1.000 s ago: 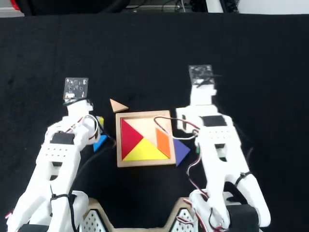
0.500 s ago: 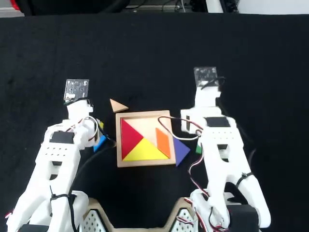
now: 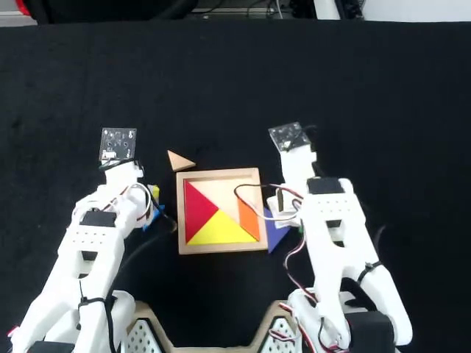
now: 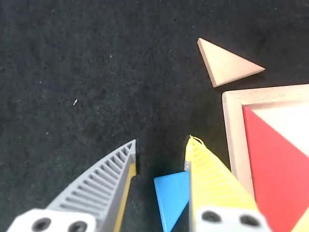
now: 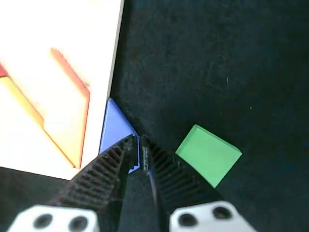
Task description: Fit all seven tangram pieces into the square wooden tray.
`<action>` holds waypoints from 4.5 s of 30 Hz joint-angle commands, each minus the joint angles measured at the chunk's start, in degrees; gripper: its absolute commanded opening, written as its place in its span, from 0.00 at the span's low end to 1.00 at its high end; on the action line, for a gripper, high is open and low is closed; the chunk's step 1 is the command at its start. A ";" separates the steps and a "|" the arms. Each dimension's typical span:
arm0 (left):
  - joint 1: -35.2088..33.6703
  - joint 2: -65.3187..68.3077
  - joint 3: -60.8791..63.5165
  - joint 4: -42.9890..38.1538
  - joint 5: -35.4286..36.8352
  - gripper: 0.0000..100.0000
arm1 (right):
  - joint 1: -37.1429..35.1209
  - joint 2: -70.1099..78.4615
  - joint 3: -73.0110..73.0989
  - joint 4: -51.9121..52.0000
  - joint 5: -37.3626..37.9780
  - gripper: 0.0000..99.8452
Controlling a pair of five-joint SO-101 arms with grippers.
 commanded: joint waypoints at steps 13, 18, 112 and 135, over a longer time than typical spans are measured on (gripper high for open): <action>0.40 -0.70 -0.04 -0.97 -0.09 0.17 | -3.78 -1.80 1.71 -2.46 -0.09 0.02; 0.40 -0.70 -0.04 -0.88 -0.09 0.17 | -3.78 -1.71 0.84 -2.02 0.00 0.02; 0.31 -0.70 -0.04 -1.14 -0.09 0.17 | -19.08 14.20 -5.05 9.67 30.24 0.01; 0.31 -0.70 -0.04 -1.23 -0.09 0.17 | -5.10 16.22 -12.35 4.84 35.16 0.01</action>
